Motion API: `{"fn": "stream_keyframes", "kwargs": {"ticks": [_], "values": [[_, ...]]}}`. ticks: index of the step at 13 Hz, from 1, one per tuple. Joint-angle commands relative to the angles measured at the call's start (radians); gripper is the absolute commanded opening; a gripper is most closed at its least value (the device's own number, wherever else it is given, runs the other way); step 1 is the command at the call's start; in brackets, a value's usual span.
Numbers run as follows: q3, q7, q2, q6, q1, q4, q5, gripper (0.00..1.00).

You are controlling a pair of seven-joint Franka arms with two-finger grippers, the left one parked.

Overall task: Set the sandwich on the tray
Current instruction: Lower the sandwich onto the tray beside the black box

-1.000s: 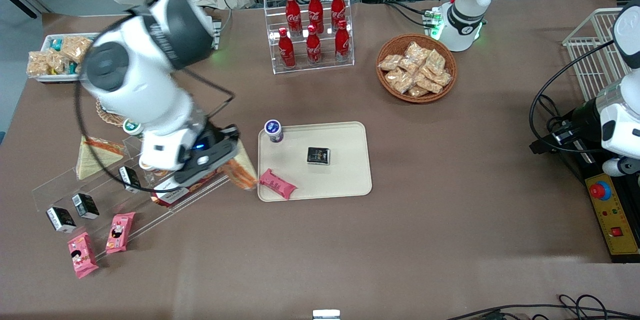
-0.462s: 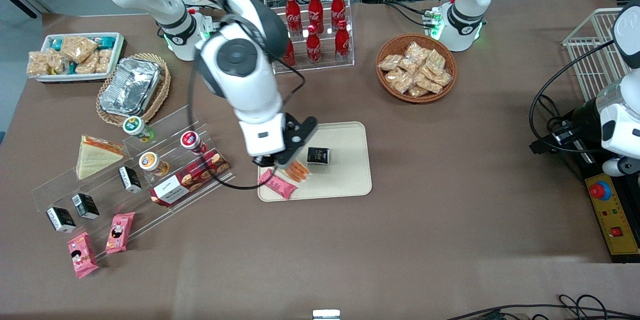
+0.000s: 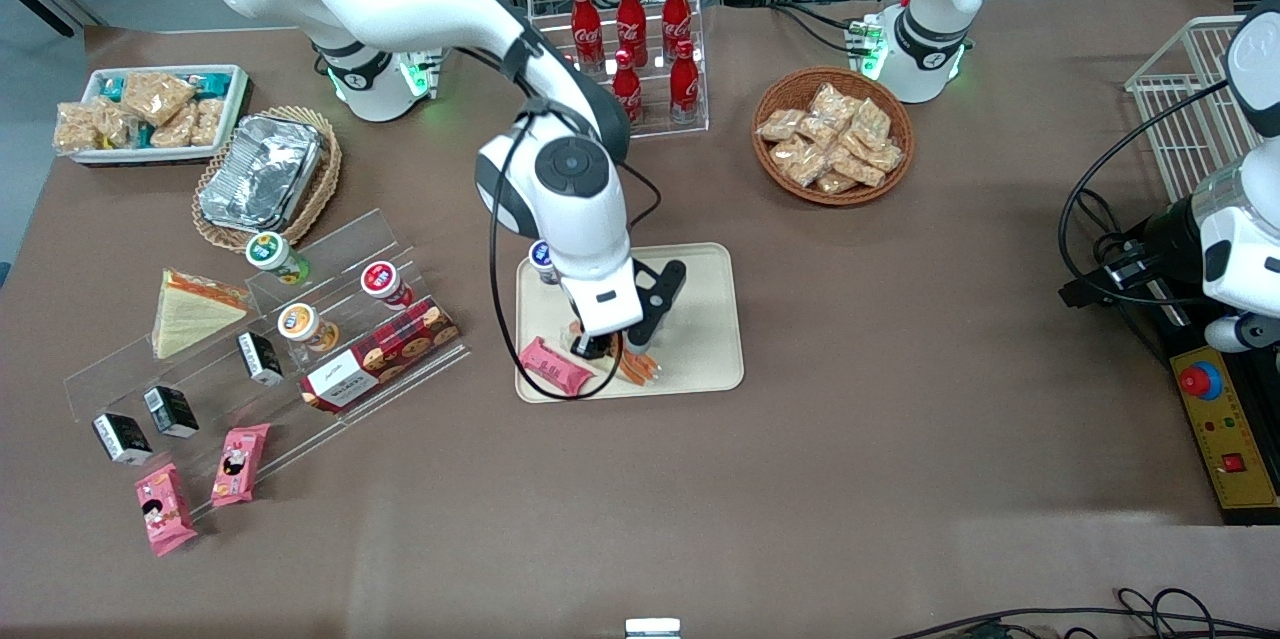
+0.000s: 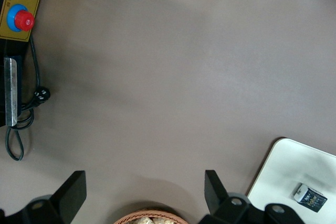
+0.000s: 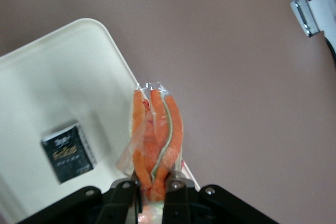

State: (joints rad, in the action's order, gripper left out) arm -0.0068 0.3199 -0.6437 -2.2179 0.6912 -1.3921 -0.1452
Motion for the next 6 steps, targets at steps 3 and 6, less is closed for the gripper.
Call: {"fn": "stream_keyframes", "kwargs": {"ticks": [3, 6], "values": [[0.002, 0.005, -0.079, -0.104, 0.023, 0.015, -0.025, 0.14], [0.001, -0.005, -0.106, -0.146, 0.054, 0.012, -0.028, 0.14]]}}
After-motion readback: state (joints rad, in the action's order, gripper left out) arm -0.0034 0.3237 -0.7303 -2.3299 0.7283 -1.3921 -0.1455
